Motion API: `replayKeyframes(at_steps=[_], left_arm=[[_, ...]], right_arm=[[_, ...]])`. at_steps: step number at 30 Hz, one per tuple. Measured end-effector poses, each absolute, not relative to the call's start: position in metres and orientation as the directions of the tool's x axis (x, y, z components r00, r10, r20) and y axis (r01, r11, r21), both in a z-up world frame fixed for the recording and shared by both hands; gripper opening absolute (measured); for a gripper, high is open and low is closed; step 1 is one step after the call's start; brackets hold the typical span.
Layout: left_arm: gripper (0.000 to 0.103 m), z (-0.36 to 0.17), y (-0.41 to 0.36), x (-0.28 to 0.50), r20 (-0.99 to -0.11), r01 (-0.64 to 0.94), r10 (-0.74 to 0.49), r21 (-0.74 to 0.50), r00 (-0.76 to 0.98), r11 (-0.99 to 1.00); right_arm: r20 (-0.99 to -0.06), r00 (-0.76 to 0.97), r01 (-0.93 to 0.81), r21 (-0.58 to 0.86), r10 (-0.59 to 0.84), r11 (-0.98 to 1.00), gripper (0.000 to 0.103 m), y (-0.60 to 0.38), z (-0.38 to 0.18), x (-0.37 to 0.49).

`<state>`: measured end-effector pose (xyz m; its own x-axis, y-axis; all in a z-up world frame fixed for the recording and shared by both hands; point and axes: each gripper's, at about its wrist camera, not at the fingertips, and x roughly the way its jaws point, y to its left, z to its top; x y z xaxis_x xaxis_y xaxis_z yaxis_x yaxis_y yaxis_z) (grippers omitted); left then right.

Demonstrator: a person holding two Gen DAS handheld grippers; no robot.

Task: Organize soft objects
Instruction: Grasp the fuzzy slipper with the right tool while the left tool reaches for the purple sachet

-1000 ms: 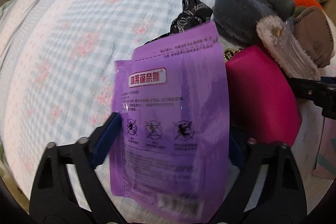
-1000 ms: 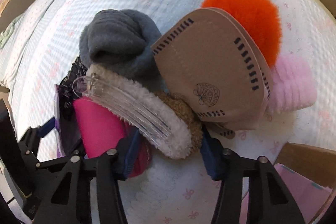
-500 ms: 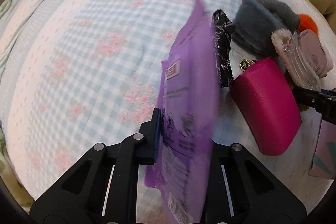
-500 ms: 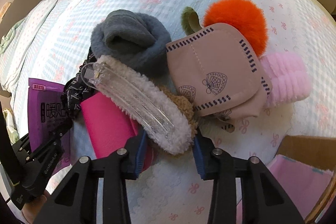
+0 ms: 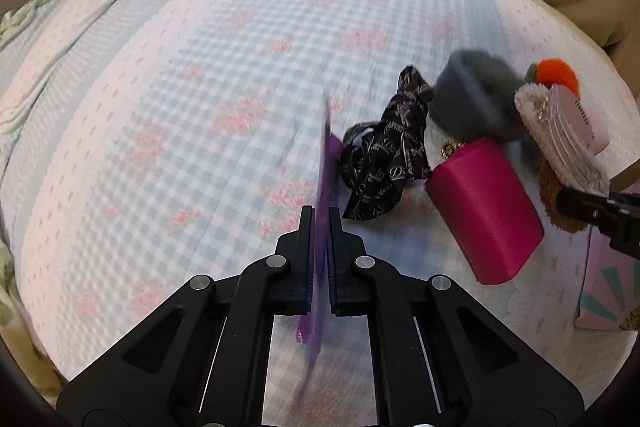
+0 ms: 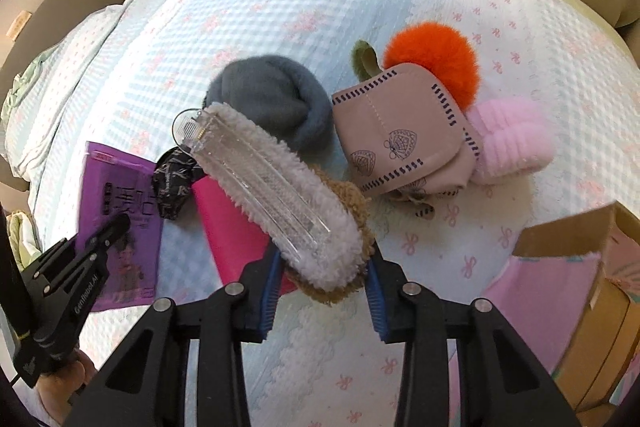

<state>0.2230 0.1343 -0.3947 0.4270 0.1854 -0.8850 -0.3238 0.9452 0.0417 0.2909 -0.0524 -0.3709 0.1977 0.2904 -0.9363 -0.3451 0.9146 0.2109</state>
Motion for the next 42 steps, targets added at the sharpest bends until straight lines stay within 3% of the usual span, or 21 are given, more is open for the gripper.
replayKeyframes(at_steps=[13, 28, 29, 30, 32, 42], left_arm=[[0.003, -0.357, 0.127, 0.201, -0.846, -0.297, 0.199, 0.051, 0.495, 0.954], [0.005, -0.320, 0.122, 0.174, -0.830, -0.291, 0.122, -0.051, 0.544, 0.955], [0.016, -0.324, 0.122, 0.176, -0.843, -0.280, 0.102, -0.059, 0.528, 0.958], [0.049, -0.328, 0.123, 0.178, -0.853, -0.277, 0.092, -0.063, 0.514, 0.959], [0.102, -0.337, 0.126, 0.182, -0.866, -0.284, 0.083, -0.070, 0.493, 0.956], [0.103, -0.400, 0.128, 0.208, -0.899, -0.367, 0.104, -0.066, 0.425, 0.928]], right_arm=[[-0.901, 0.291, -0.344, 0.217, 0.323, 0.914, 0.035, -0.054, -0.329, 0.272], [-0.888, 0.324, -0.314, 0.223, 0.325, 0.923, 0.035, -0.067, -0.305, 0.250], [-0.887, 0.327, -0.313, 0.223, 0.326, 0.923, 0.035, -0.068, -0.304, 0.251], [-0.886, 0.328, -0.314, 0.224, 0.327, 0.923, 0.035, -0.068, -0.303, 0.251], [-0.885, 0.331, -0.315, 0.223, 0.327, 0.923, 0.035, -0.068, -0.303, 0.250], [-0.896, 0.315, -0.326, 0.206, 0.312, 0.923, 0.035, -0.071, -0.321, 0.251]])
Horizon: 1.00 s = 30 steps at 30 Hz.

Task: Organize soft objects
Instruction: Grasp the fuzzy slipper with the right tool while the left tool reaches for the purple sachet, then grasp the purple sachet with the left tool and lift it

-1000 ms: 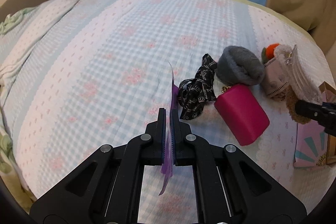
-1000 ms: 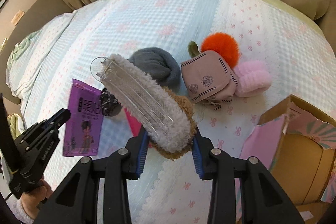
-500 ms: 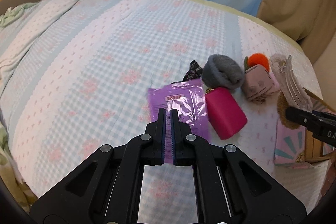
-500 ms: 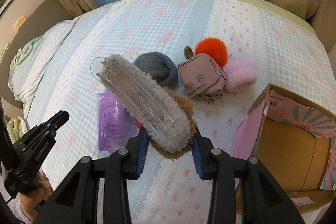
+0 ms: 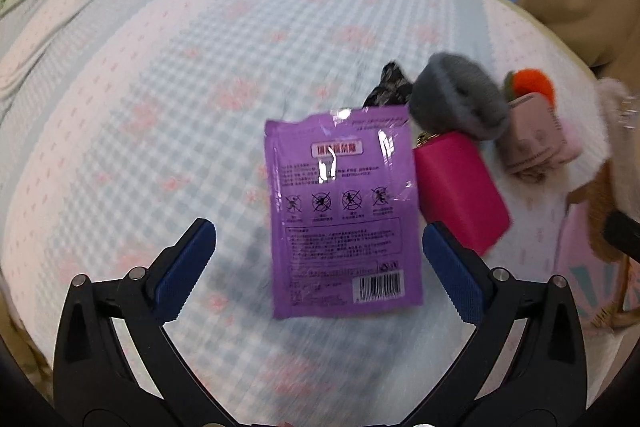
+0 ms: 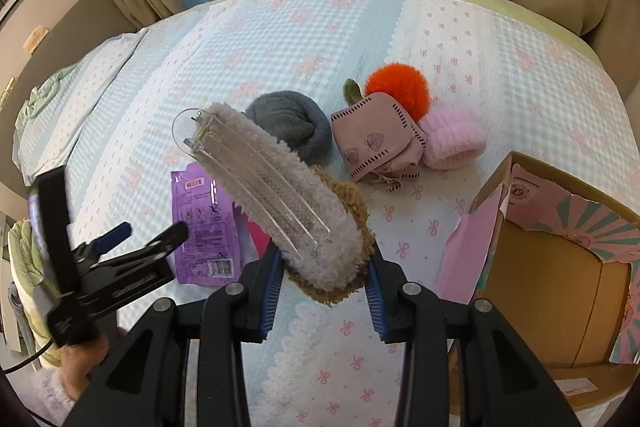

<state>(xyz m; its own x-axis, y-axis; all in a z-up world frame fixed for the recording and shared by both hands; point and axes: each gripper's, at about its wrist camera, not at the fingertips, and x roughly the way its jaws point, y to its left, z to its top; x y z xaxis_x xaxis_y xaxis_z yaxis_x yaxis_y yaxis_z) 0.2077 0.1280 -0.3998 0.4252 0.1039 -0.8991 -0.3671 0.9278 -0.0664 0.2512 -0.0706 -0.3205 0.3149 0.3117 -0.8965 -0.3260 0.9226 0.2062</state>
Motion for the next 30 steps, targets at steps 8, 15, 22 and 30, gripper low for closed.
replayKeyframes(at_steps=[8, 15, 22, 30], left_arm=[[0.103, -0.461, 0.124, 0.232, -0.929, -0.415, 0.125, -0.033, 0.349, 0.909], [0.092, -0.471, 0.120, 0.240, -0.927, -0.384, 0.137, -0.008, 0.349, 0.923], [0.047, -0.460, 0.118, 0.237, -0.923, -0.338, 0.123, -0.009, 0.366, 0.941], [0.027, -0.446, 0.136, 0.228, -0.921, -0.363, 0.088, -0.060, 0.380, 0.930]], right_arm=[[-0.905, 0.298, -0.330, 0.200, 0.303, 0.923, 0.035, -0.070, -0.351, 0.266], [-0.907, 0.286, -0.324, 0.211, 0.308, 0.922, 0.035, -0.068, -0.360, 0.275], [-0.905, 0.284, -0.315, 0.225, 0.317, 0.922, 0.035, -0.066, -0.361, 0.278], [-0.896, 0.298, -0.314, 0.233, 0.328, 0.920, 0.035, -0.067, -0.356, 0.275]])
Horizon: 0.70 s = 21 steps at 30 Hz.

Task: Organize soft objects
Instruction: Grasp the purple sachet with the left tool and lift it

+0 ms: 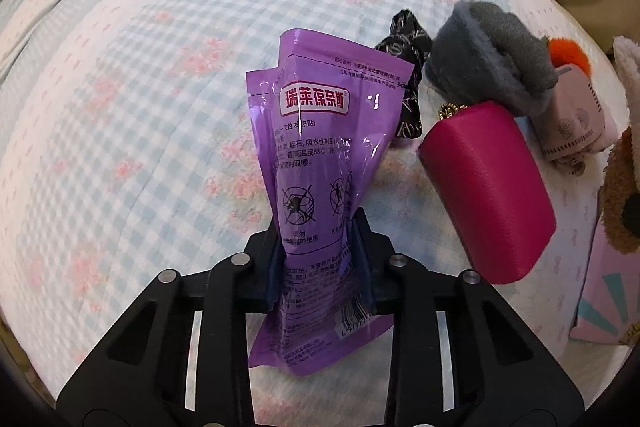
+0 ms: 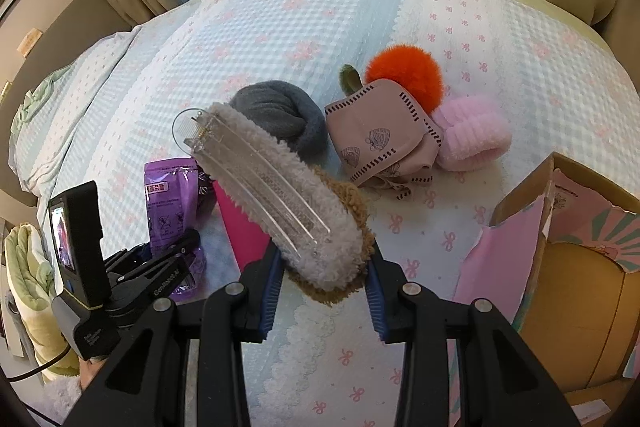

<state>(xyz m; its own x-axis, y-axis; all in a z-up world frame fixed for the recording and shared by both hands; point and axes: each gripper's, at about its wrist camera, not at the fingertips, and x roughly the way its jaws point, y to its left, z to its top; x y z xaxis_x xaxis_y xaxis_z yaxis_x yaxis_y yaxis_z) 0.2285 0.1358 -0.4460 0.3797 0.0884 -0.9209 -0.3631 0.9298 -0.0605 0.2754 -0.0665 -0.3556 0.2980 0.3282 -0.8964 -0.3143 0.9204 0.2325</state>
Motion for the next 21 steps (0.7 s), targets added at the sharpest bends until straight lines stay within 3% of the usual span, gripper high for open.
replayKeyframes(at_steps=[8, 21], left_arm=[[0.027, -0.384, 0.137, 0.215, -0.886, -0.346, 0.096, -0.075, 0.454, 0.935], [0.027, -0.196, 0.071, 0.174, -0.782, -0.190, 0.053, -0.085, 0.621, 0.978]], right_arm=[[-0.867, 0.356, -0.302, 0.247, 0.349, 0.921, 0.035, -0.075, -0.318, 0.265], [-0.784, 0.516, -0.226, 0.264, 0.345, 0.938, 0.035, -0.146, -0.175, 0.209]])
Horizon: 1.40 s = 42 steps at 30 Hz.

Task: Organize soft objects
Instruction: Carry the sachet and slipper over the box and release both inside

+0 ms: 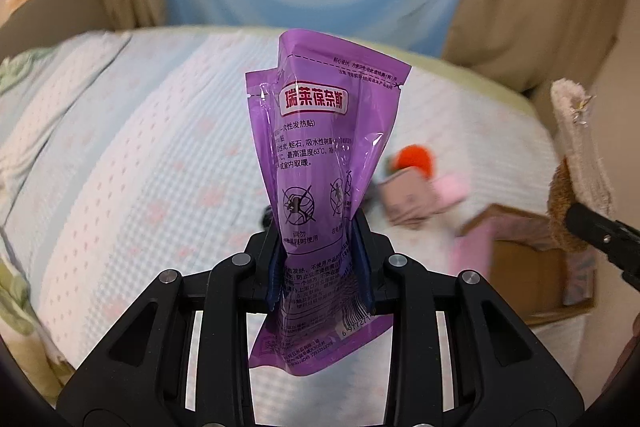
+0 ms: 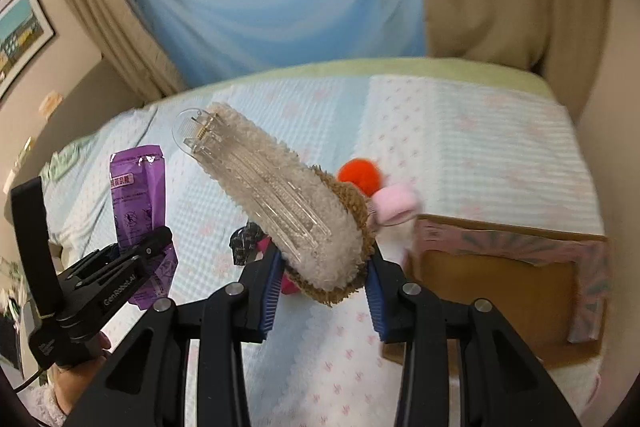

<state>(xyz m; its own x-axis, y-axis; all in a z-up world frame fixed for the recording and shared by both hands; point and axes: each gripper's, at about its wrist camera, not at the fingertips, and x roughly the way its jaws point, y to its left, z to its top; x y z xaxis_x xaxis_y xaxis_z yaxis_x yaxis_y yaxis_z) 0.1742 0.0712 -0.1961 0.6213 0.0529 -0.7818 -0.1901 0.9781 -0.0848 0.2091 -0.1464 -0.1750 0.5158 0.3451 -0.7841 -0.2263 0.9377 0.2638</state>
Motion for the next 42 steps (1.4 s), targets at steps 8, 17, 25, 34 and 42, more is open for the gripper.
replayKeyframes(at_steps=[8, 17, 25, 34, 42], left_arm=[[0.027, -0.140, -0.021, 0.170, -0.764, -0.023, -0.103, -0.152, 0.637, 0.988], [0.027, -0.153, -0.144, 0.182, -0.790, 0.244, -0.295, -0.189, 0.537, 0.951], [0.027, -0.216, -0.222, 0.211, -0.870, 0.318, -0.282, -0.156, 0.404, 0.935], [0.027, -0.310, -0.241, 0.243, -0.935, 0.347, -0.206, -0.098, 0.288, 0.933], [0.027, -0.359, -0.248, 0.254, -0.972, 0.406, -0.116, -0.022, 0.207, 0.913]], right_arm=[[-0.786, 0.568, -0.126, 0.211, 0.245, 0.969, 0.035, -0.228, -0.124, 0.169], [-0.843, 0.532, 0.051, 0.123, 0.077, 0.991, 0.035, -0.319, -0.139, 0.152], [-0.911, 0.410, 0.104, 0.102, 0.051, 0.989, 0.035, -0.376, -0.196, 0.179], [-0.955, 0.287, 0.073, 0.098, 0.073, 0.992, 0.035, -0.396, -0.271, 0.209], [-0.974, 0.189, 0.061, 0.142, 0.128, 0.988, 0.035, -0.396, -0.327, 0.226]])
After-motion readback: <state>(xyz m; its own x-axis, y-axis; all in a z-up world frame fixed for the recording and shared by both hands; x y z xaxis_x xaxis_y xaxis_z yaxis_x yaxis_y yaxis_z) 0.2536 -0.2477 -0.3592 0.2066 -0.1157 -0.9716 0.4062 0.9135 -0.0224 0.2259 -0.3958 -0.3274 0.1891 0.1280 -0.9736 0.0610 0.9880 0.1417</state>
